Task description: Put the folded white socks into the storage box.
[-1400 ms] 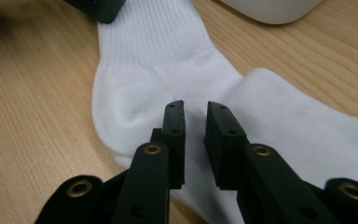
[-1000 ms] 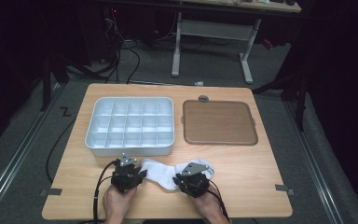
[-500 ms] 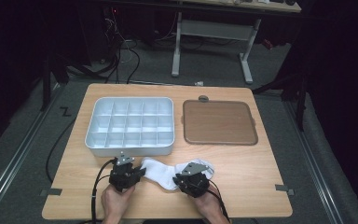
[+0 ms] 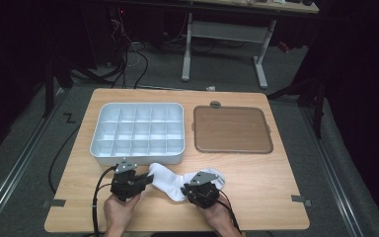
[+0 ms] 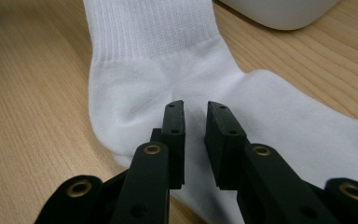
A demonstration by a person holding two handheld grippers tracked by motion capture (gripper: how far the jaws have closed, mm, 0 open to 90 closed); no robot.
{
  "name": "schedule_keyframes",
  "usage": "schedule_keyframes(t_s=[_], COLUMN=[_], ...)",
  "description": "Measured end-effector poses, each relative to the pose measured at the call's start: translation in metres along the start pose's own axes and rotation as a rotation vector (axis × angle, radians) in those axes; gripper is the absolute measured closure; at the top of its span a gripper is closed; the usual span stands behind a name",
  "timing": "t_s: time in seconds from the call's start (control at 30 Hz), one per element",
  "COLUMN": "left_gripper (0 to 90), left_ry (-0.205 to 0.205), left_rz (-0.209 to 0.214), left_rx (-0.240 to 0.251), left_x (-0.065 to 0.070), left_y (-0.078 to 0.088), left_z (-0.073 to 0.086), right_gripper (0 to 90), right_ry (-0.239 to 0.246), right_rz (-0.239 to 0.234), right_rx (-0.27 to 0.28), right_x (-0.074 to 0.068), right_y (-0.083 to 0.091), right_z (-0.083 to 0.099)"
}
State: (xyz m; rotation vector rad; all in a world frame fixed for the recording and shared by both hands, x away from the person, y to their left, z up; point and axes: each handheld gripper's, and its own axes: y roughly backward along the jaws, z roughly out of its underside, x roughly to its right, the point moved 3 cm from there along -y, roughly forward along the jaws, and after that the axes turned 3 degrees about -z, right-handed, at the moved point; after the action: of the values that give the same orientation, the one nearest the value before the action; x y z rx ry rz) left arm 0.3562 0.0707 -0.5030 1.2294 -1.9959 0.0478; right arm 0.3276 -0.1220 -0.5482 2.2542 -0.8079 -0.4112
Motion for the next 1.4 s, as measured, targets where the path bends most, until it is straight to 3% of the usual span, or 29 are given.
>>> schedule_keyframes(t_s=[0.53, 0.63, 1.13, 1.3, 1.4], left_gripper=[80.2, 80.2, 80.2, 80.2, 80.2], left_ry=[0.0, -0.011, -0.015, -0.029, -0.032], left_rz=[0.054, 0.063, 0.101, 0.092, 0.089], left_rx=[0.039, 0.037, 0.018, -0.001, -0.01], left_x=[0.014, 0.016, 0.027, 0.027, 0.027], left_y=[0.015, 0.016, 0.016, 0.012, 0.011], left_z=[-0.021, -0.022, -0.025, -0.021, -0.02], right_gripper=[77.4, 77.4, 77.1, 72.3, 71.7], right_ry=[0.012, 0.002, 0.043, 0.039, 0.025], right_rz=[-0.039, -0.05, -0.081, -0.08, -0.064], right_rx=[-0.008, -0.007, -0.018, -0.024, -0.004], right_x=[-0.007, -0.008, -0.023, -0.023, -0.018], right_y=[-0.018, -0.021, -0.04, -0.036, -0.022], right_z=[-0.018, -0.02, -0.039, -0.038, -0.037])
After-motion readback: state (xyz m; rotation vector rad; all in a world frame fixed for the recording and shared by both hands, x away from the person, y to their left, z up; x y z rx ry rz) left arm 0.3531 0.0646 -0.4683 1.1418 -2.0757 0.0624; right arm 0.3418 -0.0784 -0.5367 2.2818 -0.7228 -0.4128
